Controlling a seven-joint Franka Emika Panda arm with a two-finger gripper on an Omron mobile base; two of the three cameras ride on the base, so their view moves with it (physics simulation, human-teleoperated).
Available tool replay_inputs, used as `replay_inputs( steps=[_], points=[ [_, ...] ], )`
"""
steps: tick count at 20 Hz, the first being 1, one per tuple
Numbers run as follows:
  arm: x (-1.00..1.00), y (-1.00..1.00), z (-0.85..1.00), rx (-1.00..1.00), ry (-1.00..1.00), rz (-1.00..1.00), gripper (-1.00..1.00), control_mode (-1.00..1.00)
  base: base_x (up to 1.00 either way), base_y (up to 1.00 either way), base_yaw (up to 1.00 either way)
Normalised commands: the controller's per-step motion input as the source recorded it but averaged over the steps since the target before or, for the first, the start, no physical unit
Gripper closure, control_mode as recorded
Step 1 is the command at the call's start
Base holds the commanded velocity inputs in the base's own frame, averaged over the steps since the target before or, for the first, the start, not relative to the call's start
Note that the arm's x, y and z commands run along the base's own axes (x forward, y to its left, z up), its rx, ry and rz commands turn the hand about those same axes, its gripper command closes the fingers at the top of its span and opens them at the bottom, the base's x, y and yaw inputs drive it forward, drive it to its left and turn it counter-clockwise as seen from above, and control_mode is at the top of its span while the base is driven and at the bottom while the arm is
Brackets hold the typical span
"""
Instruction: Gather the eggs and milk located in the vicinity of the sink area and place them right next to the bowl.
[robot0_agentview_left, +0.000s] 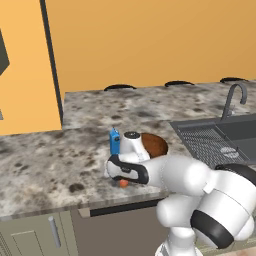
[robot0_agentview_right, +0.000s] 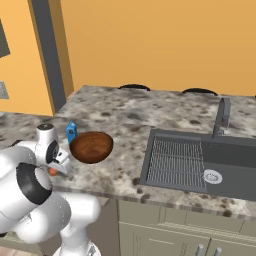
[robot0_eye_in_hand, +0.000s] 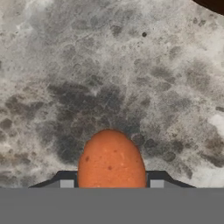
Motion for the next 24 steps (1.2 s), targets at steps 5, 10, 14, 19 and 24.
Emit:
replay_inputs(
  steps=[5,10,14,19,24],
  points=[
    [0.05,-0.02,0.03,-0.11,-0.26,-0.04,1.0,-1.0,0.0,0.0,0.0],
    [0.32,0.0,0.03,-0.06,-0.11,-0.04,1.0,-1.0,0.0,0.0,0.0],
    [0.13,-0.07,0.09,0.0,0.0,-0.05,1.0,-1.0,0.0,0.0,0.0],
    [0.19,-0.15,0.0,0.0,0.0,-0.08,1.0,-1.0,0.0,0.0,0.0],
    [0.23,-0.17,0.0,0.0,0.01,-0.14,1.0,-1.0,0.0,0.0,0.0]
  ],
)
